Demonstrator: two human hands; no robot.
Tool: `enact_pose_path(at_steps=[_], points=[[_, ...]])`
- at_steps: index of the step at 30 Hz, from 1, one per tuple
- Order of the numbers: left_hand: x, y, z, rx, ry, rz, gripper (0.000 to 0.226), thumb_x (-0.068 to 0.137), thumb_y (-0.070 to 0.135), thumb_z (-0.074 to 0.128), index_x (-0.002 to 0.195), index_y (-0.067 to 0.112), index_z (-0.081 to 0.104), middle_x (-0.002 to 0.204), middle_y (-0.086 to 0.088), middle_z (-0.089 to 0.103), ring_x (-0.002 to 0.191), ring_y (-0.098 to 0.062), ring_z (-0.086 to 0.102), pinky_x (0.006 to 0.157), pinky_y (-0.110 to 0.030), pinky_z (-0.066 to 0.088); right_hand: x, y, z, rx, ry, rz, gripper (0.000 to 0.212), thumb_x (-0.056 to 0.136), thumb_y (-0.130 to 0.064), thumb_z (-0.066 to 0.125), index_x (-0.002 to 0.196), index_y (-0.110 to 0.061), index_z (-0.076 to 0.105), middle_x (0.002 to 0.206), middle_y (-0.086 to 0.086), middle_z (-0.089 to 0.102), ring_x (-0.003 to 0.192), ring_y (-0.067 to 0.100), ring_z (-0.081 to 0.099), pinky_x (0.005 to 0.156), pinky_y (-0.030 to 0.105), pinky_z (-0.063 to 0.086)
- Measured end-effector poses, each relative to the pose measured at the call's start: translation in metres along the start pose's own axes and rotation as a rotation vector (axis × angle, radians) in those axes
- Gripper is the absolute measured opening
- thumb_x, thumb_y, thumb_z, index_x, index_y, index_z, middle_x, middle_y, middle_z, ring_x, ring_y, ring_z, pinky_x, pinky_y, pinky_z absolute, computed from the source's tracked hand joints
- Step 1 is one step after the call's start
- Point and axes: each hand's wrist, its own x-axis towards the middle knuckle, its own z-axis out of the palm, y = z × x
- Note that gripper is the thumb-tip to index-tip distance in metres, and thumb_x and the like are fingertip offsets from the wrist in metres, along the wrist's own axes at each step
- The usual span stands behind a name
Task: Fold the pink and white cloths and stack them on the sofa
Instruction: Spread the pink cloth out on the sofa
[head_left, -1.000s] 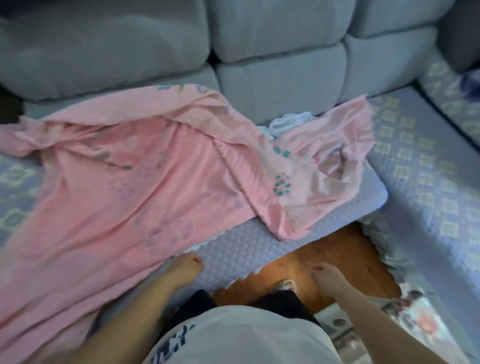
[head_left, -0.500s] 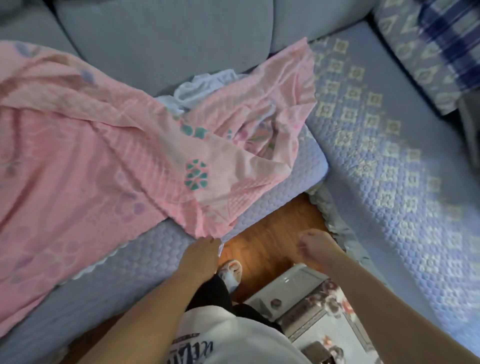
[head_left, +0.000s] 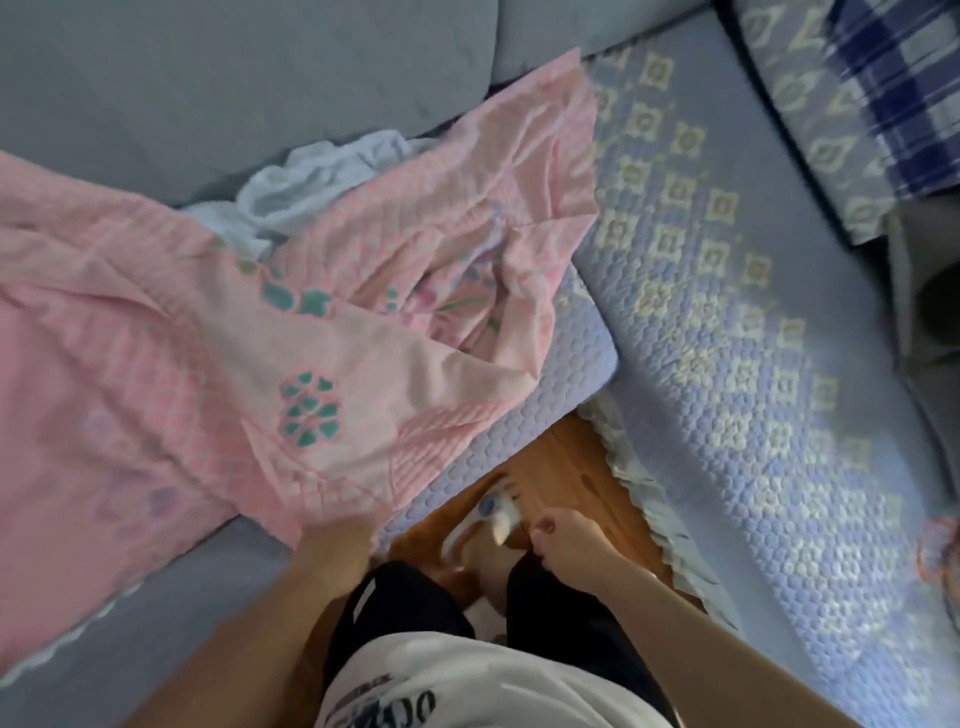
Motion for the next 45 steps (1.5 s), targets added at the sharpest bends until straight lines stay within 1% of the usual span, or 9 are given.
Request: enact_pose_path(at_steps=[8,12,16,26,31,34,37,40,45], points=[[-0.093,0.09,-0.226,-0.368,0.515,0.149,0.032,0.097,0.036,0.039,0.101,0.021,0.067,0.098,0.007,0.067,0.089,-0.011,0.06,0.081,-0.031,0.046,-0.014,-0.11,-0.02,-0.202,0.034,-0.835,0.088,0.077,-0.046,0.071,0.153,-0.031,0.029,0.157,0.006,0.026,0.142,0.03,0.025,0.113,0.044,0.032],[-0.158,0.099,-0.307,-0.373,0.763,0.068,0.026,0.098,0.034,0.047,0.107,0.025,0.07,0.101,0.034,0.06,0.1,0.012,0.058,0.09,-0.002,0.037,-0.028,-0.178,-0.041,-0.204,0.479,-1.23,0.03,0.063,-0.036,0.07,0.09,-0.022,0.065,0.089,0.006,0.071,0.085,0.032,0.068,0.079,0.04,0.051],[-0.201,0.093,-0.341,-0.164,0.974,-0.113,0.028,0.095,0.02,0.045,0.11,0.015,0.068,0.099,0.005,0.066,0.089,-0.019,0.059,0.081,-0.016,0.039,-0.038,-0.187,-0.135,-0.174,0.716,-1.084,0.023,0.069,-0.03,0.052,0.077,-0.017,0.069,0.065,0.009,0.07,0.06,0.029,0.068,0.076,0.042,0.055],[-0.251,0.085,-0.479,-0.228,1.548,-0.099,0.025,0.091,0.001,0.053,0.105,0.006,0.073,0.099,0.001,0.069,0.091,-0.003,0.059,0.085,-0.011,0.043,-0.108,-0.194,-0.364,0.473,1.068,-0.676,0.028,0.089,-0.014,0.058,0.111,-0.006,0.072,0.106,0.028,0.07,0.103,0.043,0.065,0.087,0.045,0.05],[-0.242,0.046,-0.537,-0.082,1.2,-0.715,0.045,0.084,0.036,0.072,0.127,0.025,0.063,0.126,-0.019,0.057,0.116,-0.044,0.053,0.101,-0.045,0.046,-0.208,-0.202,-0.362,0.308,0.816,-1.017,0.022,0.099,-0.017,0.048,0.099,-0.009,0.068,0.083,0.006,0.064,0.073,0.02,0.056,0.062,0.033,0.039],[-0.211,0.109,-0.521,-0.165,0.882,-0.099,0.106,0.071,0.046,0.086,0.156,0.033,0.024,0.159,-0.004,0.029,0.147,-0.022,0.027,0.119,-0.028,0.022,-0.283,-0.194,-0.328,-0.081,0.665,-1.25,0.024,0.101,-0.025,0.054,0.084,-0.011,0.063,0.066,-0.009,0.052,0.058,-0.001,0.045,0.056,0.018,0.035],[-0.189,0.176,-0.489,-0.357,0.644,0.292,0.099,0.075,0.044,0.083,0.152,0.045,0.019,0.146,0.011,0.049,0.128,0.002,0.049,0.103,-0.015,0.042,-0.32,-0.197,-0.293,-0.253,0.617,-1.399,0.021,0.099,-0.021,0.058,0.082,-0.013,0.067,0.068,-0.013,0.061,0.067,-0.004,0.056,0.065,0.014,0.042],[-0.186,0.178,-0.494,-0.119,0.892,0.205,0.033,0.086,0.046,0.058,0.115,0.031,0.06,0.099,0.003,0.071,0.091,-0.02,0.067,0.077,-0.04,0.053,-0.322,-0.198,-0.283,-0.076,0.578,-1.415,0.015,0.087,-0.027,0.074,0.08,-0.016,0.066,0.07,-0.006,0.063,0.061,0.001,0.051,0.058,0.017,0.041],[-0.219,0.181,-0.519,0.456,1.297,0.224,0.029,0.082,0.03,0.04,0.092,0.021,0.066,0.085,-0.002,0.069,0.075,-0.034,0.067,0.058,-0.046,0.053,-0.294,-0.197,-0.278,-0.093,0.135,-1.229,0.021,0.077,-0.012,0.082,0.094,-0.015,0.071,0.086,-0.008,0.071,0.078,0.001,0.064,0.073,0.016,0.051]])
